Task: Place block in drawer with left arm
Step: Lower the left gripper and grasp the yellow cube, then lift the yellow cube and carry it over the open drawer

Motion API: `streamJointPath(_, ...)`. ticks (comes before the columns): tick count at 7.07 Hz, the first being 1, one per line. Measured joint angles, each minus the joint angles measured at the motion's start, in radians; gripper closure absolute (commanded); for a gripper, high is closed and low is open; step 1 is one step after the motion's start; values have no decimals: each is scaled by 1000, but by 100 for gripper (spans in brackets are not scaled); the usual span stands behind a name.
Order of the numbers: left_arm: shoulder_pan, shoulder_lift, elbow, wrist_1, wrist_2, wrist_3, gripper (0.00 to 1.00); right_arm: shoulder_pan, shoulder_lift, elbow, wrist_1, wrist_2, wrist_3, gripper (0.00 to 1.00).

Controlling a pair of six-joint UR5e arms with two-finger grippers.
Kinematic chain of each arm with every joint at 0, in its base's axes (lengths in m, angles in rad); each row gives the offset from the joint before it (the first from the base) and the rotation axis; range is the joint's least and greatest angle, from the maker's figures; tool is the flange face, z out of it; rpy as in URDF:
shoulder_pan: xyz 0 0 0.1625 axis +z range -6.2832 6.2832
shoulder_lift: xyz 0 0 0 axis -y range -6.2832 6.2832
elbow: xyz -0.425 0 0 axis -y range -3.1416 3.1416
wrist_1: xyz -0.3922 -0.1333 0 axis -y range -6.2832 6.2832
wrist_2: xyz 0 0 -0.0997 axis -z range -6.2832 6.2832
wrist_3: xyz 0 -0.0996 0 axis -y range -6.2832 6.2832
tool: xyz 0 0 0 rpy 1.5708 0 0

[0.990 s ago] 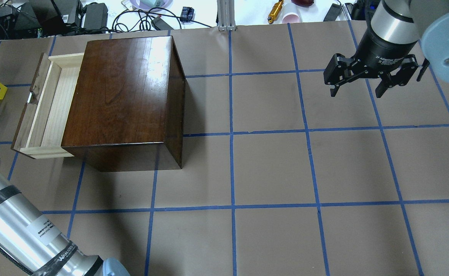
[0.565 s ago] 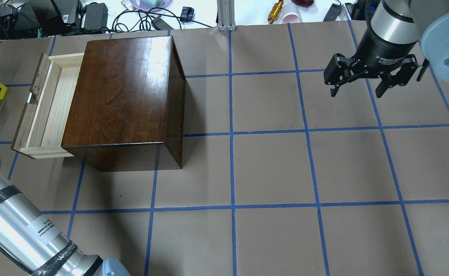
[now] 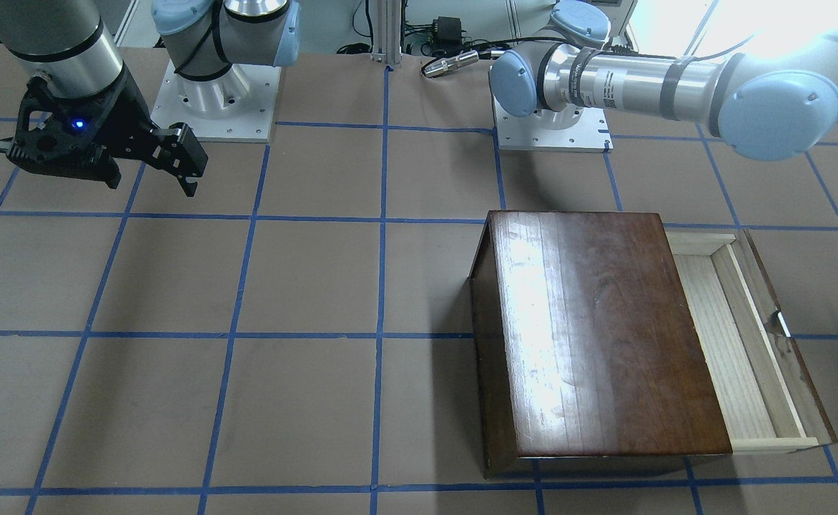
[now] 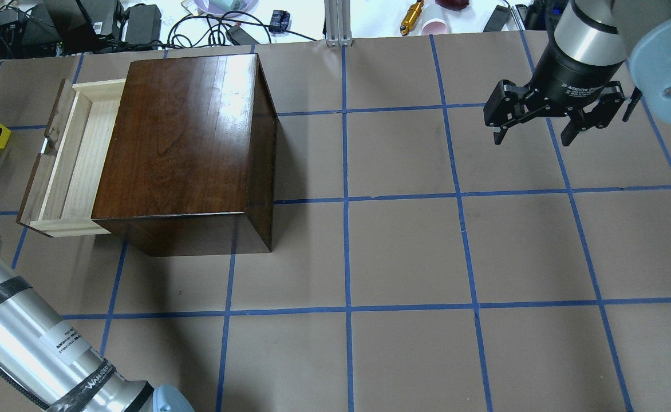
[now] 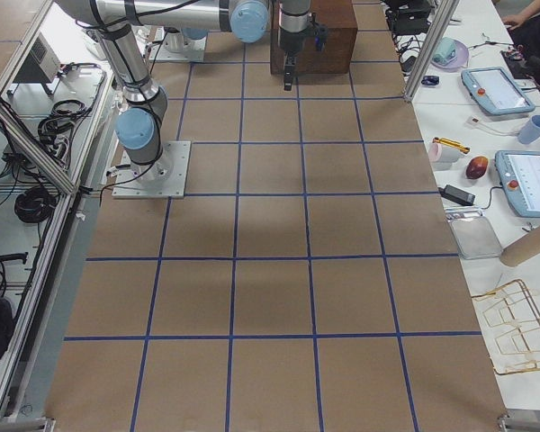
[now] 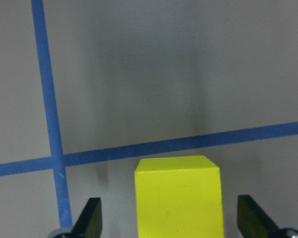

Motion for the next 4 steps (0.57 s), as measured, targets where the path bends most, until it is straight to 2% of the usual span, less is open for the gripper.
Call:
streamJointPath(2, 0, 0, -2, 0, -8, -1, 59, 0, 0, 0, 0, 0, 0, 0)
streamJointPath(4, 0, 3, -3, -2, -11, 0, 66, 0, 0, 0, 0, 0, 0, 0)
